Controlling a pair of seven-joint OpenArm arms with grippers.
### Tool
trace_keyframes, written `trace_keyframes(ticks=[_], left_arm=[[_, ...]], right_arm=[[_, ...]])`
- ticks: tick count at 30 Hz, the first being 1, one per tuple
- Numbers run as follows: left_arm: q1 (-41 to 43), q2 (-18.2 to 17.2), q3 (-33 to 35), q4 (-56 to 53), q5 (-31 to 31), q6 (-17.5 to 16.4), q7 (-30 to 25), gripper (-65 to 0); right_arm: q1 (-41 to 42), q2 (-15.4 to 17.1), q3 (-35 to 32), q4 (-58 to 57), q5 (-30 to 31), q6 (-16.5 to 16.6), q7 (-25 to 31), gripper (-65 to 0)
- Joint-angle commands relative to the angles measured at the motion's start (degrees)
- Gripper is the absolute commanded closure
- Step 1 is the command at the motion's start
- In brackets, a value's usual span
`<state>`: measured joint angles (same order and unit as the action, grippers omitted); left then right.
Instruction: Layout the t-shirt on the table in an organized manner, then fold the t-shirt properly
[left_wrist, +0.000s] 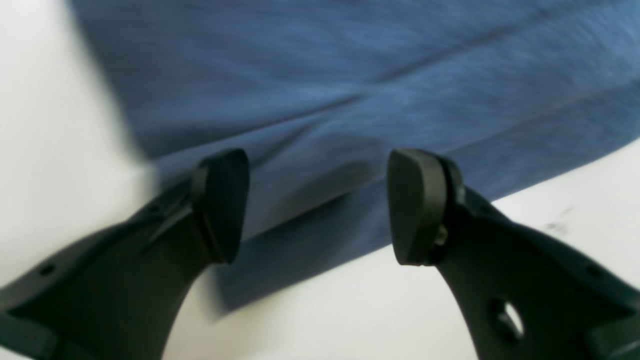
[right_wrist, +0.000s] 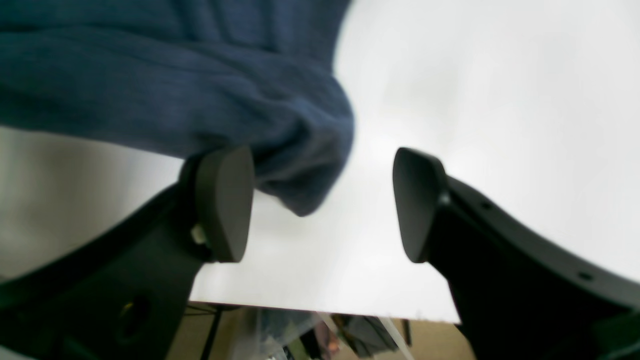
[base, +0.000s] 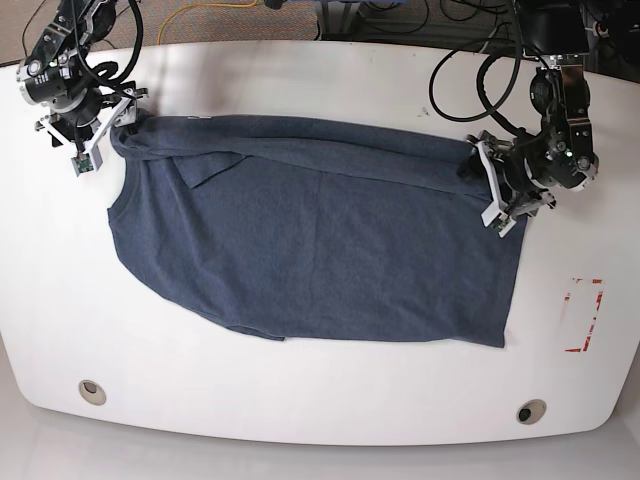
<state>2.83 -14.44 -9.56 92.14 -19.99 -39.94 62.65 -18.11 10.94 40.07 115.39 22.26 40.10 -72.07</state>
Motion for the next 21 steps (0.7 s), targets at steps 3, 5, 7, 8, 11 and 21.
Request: trace_keyframes(ticks=[3,5,7,8,11,21], left_arm=[[0.03,-0.73,0.02,-3.3,-0.45,-0.06,-3.88,-40.3],[0.11,-0.82,0.02,-4.8,-0.45,-0.06,-5.29,-40.3],[0.11,-0.99,-0.06,-6.47,-0.45,-0.06,-6.87,-40.1],[0.11,-1.08,-0.15,-7.17,-0.45,-0.06,-7.49,-40.1],[0.11,-2.31,-0.15,-9.02,-0.54,-0.06,-9.07,-40.1],[0.11,-2.57,-0.15,-9.46,-0.54,-0.06,-9.25,-40.1]], right_arm=[[-0.22,-0.87,0.32,0.87,2.05,-0.1,0.47,-41.7],[-0.05,-1.14,0.32,0.78,1.96,-0.1,0.64,-41.5],[0.04,-1.23,0.32,0.61,1.96,-0.1,0.82,-41.5],[0.13,-1.23,0.32,0.61,1.96,-0.1,0.82,-41.5],[0.66,-2.72,0.23,0.61,2.05,-0.1,0.82,-41.4],[4.44,-4.21,0.23,-2.73,-1.47,-0.1,1.61,-35.2]])
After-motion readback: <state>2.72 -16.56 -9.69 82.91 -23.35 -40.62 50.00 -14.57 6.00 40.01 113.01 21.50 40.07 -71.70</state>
